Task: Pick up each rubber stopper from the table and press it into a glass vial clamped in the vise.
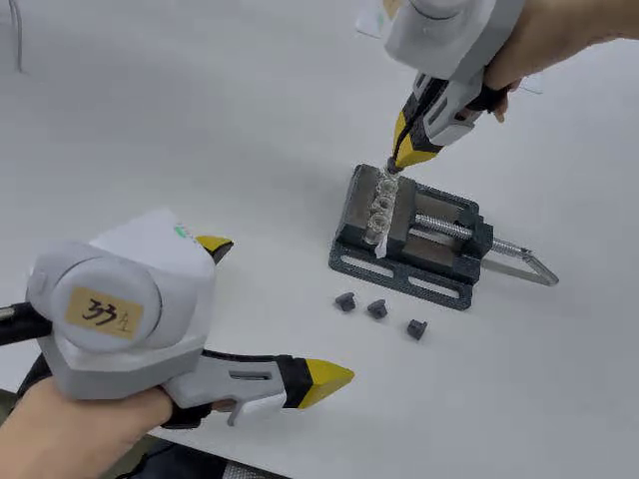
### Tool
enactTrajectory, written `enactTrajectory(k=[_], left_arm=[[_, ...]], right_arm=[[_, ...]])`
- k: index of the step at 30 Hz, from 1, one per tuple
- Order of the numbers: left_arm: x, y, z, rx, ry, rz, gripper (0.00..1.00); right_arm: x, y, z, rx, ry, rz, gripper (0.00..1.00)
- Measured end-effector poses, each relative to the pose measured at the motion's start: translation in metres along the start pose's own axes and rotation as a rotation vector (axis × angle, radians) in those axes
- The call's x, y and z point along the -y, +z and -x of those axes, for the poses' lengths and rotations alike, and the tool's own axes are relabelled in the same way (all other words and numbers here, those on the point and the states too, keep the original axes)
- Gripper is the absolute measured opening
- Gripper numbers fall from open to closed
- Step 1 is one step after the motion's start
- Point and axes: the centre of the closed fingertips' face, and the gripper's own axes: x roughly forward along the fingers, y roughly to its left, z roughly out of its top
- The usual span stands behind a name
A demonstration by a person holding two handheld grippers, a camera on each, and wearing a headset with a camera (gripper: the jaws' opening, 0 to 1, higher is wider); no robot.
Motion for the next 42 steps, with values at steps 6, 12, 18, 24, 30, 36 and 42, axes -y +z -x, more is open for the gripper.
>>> enactTrajectory(k=[6,12,18,24,30,36,42], left_arm=[[0.001,-0.001,-0.002,-0.002,-0.002,0.005,0.99],[0.001,-0.001,-0.002,0.001,-0.001,0.010,0.99],[0.000,-0.001,-0.003,-0.001,-0.002,0.012,0.98],[0.001,-0.001,-0.005,-0.005,-0.005,0.014,0.98],[0.001,0.004,-0.006,0.003,-0.006,0.011,0.98],[-0.004,0.007,-0.005,0.012,0.004,0.014,0.98],[-0.006,0.015,-0.001,0.026,0.014,0.010,0.98]], right_arm=[[-0.008,0.001,0.003,0.015,0.029,-0.048,0.00],[-0.010,0.002,0.004,0.018,0.031,-0.060,0.00],[-0.008,0.003,0.003,0.014,0.044,-0.066,0.00],[-0.007,0.003,0.003,0.001,0.033,-0.072,0.00],[-0.007,0.003,0.003,0.009,0.041,-0.092,0.00],[-0.009,0.003,0.004,0.024,0.050,-0.105,0.00],[-0.008,0.002,0.004,0.026,0.033,-0.122,0.00]])
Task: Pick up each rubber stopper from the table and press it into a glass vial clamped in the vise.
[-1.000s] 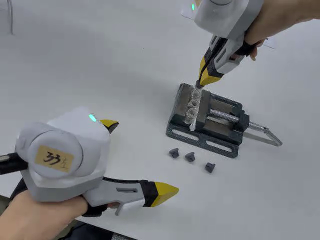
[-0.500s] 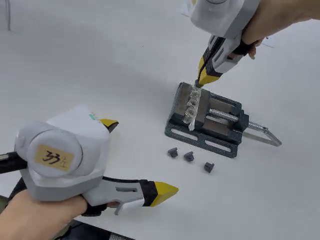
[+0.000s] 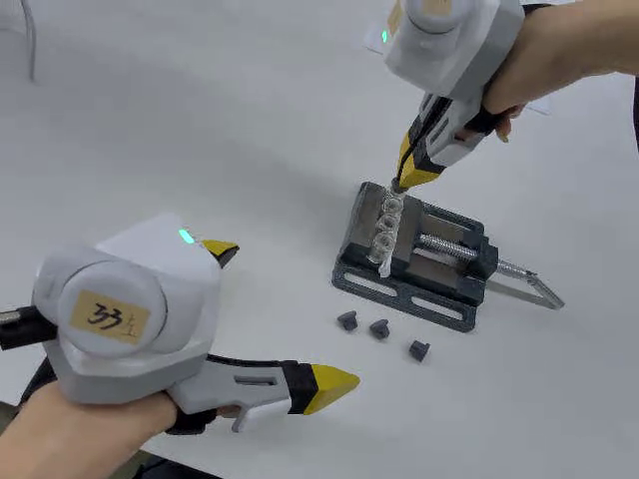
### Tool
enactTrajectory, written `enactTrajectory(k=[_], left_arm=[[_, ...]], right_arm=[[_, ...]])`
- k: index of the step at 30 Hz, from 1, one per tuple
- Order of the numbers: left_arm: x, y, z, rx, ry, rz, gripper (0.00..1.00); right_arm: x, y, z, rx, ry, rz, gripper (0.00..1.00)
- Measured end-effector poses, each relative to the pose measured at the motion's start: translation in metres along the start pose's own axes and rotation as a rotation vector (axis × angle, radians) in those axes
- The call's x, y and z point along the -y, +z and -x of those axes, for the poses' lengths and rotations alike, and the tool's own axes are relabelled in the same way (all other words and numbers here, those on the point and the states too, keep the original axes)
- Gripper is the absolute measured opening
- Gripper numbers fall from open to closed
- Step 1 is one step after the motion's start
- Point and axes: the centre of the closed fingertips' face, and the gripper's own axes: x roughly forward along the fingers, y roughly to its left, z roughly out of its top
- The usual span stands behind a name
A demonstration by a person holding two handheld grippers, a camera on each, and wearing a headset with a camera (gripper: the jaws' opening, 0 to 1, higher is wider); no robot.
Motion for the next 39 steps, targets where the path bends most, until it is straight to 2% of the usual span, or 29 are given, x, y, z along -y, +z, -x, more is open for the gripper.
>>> enactTrajectory(k=[4,8,9,10,11,14,16,18,23,26,39], left_arm=[[0.000,0.005,0.006,0.014,0.010,0.000,0.98],[0.003,0.012,0.011,0.020,0.015,-0.007,0.98],[0.003,0.013,0.012,0.018,0.014,-0.012,0.98],[0.003,0.014,0.013,0.022,0.016,-0.019,0.98],[0.003,0.017,0.014,0.027,0.018,-0.022,0.98],[0.003,0.019,0.015,0.030,0.021,-0.027,0.98],[0.004,0.019,0.014,0.026,0.017,-0.030,0.98],[0.007,0.019,0.013,0.020,0.012,-0.041,0.98],[0.010,0.022,0.014,0.028,0.008,-0.043,0.98],[0.010,0.019,0.014,0.023,0.008,-0.042,0.98],[0.008,0.017,0.016,0.011,0.010,-0.039,0.98]], right_arm=[[0.001,0.003,-0.001,0.024,-0.020,-0.027,0.00],[0.009,0.001,-0.001,0.033,-0.027,-0.018,0.00],[0.008,0.002,-0.001,0.063,-0.008,-0.079,0.00],[0.008,0.001,-0.001,0.075,-0.008,-0.093,0.00],[0.011,0.000,0.000,0.081,-0.020,-0.051,0.00],[0.008,0.000,0.000,0.085,-0.042,-0.051,0.00],[0.005,0.001,0.001,0.083,-0.061,-0.020,0.00],[0.009,0.001,0.002,0.081,-0.067,-0.018,0.00],[0.011,-0.001,0.004,0.097,-0.059,-0.024,0.00],[0.011,-0.002,0.005,0.104,-0.055,-0.024,0.00],[0.010,-0.001,0.008,0.093,-0.063,0.017,0.00]])
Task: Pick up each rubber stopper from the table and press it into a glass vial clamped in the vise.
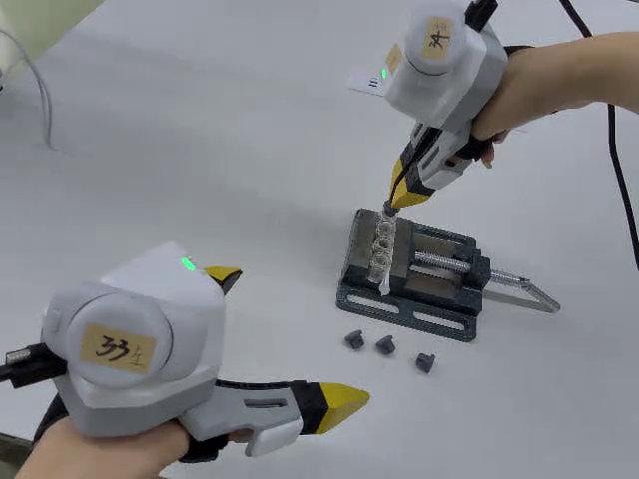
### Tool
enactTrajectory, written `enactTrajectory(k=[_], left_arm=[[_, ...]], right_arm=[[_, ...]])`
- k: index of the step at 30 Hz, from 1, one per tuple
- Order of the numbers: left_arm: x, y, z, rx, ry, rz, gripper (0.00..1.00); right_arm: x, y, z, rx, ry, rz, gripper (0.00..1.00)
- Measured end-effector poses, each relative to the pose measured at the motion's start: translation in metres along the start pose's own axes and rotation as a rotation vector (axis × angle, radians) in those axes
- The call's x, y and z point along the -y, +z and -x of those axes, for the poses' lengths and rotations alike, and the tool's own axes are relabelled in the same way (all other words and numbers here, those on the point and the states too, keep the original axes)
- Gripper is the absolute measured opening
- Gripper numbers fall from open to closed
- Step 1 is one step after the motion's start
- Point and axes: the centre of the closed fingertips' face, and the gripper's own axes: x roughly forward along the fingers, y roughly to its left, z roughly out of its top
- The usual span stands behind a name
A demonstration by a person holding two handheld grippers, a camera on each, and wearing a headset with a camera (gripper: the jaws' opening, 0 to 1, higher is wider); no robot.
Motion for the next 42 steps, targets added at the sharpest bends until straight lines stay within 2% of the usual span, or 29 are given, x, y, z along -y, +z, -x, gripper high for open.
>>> enactTrajectory(k=[3,6,24,26,29,32,34,35,37,38,41,42], left_arm=[[0.001,0.000,0.000,0.000,-0.001,0.000,0.98],[0.001,-0.002,-0.001,-0.004,-0.003,0.002,0.98],[0.001,-0.007,-0.005,-0.017,-0.011,0.013,0.98],[0.001,-0.008,-0.006,-0.019,-0.012,0.015,0.98],[0.000,-0.009,-0.008,-0.023,-0.014,0.020,0.98],[0.001,-0.012,-0.010,-0.027,-0.018,0.020,0.98],[0.001,-0.012,-0.011,-0.030,-0.021,0.020,0.98],[0.001,-0.012,-0.011,-0.030,-0.022,0.020,0.98],[0.001,-0.012,-0.012,-0.030,-0.023,0.021,0.98],[0.001,-0.013,-0.012,-0.031,-0.023,0.021,0.98],[0.001,-0.014,-0.013,-0.036,-0.024,0.023,0.98],[0.002,-0.015,-0.013,-0.035,-0.024,0.023,0.98]], right_arm=[[0.003,-0.002,0.001,-0.004,-0.002,-0.003,0.03],[0.001,-0.001,0.003,0.004,-0.012,0.004,0.01],[-0.005,0.004,-0.001,0.026,0.032,-0.017,0.00],[-0.008,0.004,-0.002,0.025,0.025,0.002,0.00],[-0.007,0.004,-0.002,0.015,0.019,0.009,0.00],[-0.006,0.004,-0.003,-0.013,0.019,0.056,0.00],[-0.005,0.003,-0.004,-0.012,0.024,0.034,0.00],[-0.005,0.003,-0.004,-0.024,0.018,0.060,0.00],[-0.004,0.004,-0.006,-0.043,0.019,0.062,0.00],[-0.005,0.003,-0.005,-0.050,0.026,0.035,0.00],[-0.006,0.002,-0.004,-0.060,0.038,0.072,0.00],[-0.006,0.002,-0.005,-0.061,0.035,0.059,0.00]])
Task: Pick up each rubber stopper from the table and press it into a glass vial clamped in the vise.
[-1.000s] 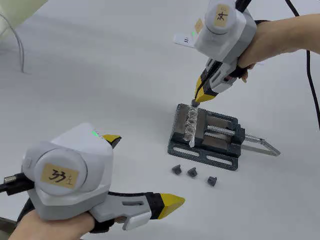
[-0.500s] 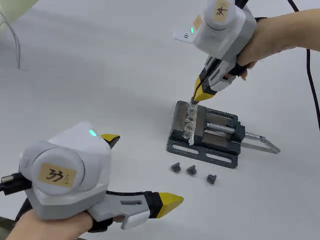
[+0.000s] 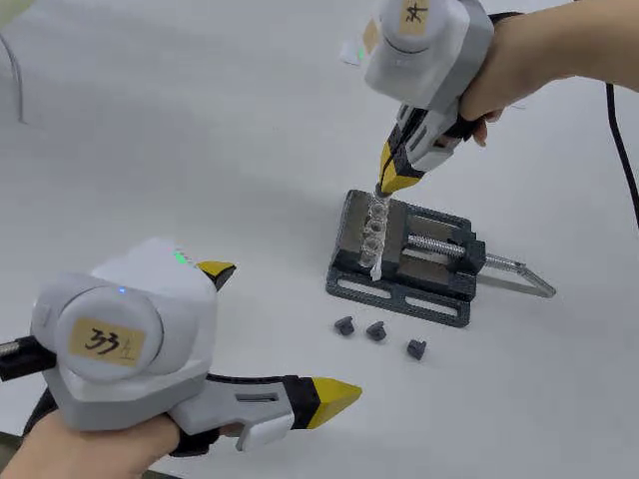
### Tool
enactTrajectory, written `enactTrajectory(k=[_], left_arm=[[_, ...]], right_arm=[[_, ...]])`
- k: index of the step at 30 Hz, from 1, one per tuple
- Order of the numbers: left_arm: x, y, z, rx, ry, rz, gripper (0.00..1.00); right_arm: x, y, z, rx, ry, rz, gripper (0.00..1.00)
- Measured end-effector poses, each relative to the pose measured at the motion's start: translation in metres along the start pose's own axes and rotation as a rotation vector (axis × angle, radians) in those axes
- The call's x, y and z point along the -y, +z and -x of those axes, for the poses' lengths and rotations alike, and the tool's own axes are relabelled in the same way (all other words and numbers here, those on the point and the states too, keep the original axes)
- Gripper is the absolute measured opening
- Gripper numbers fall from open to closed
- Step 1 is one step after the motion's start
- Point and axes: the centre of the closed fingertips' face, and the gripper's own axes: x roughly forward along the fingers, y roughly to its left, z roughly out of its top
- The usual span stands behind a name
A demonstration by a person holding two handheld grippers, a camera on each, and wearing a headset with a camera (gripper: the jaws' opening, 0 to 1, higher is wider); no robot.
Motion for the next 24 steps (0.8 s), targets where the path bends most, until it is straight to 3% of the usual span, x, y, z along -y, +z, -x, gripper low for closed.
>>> enactTrajectory(k=[4,12,17,20,24], left_arm=[[0.001,0.000,0.000,0.001,-0.001,0.001,0.98],[0.005,0.004,0.004,0.014,-0.003,-0.009,0.98],[0.003,0.004,0.004,0.011,-0.001,-0.019,0.98],[0.004,0.009,0.005,0.019,0.000,-0.022,0.98],[0.004,0.011,0.006,0.026,0.001,-0.027,0.98]], right_arm=[[0.000,0.000,-0.001,-0.020,-0.013,0.013,0.00],[-0.001,0.000,0.000,0.005,-0.031,-0.076,0.00],[-0.004,0.001,0.001,0.001,-0.057,-0.040,0.00],[-0.003,-0.001,0.001,0.027,-0.069,-0.001,0.00],[-0.003,-0.003,0.003,0.070,-0.075,-0.023,0.00]])
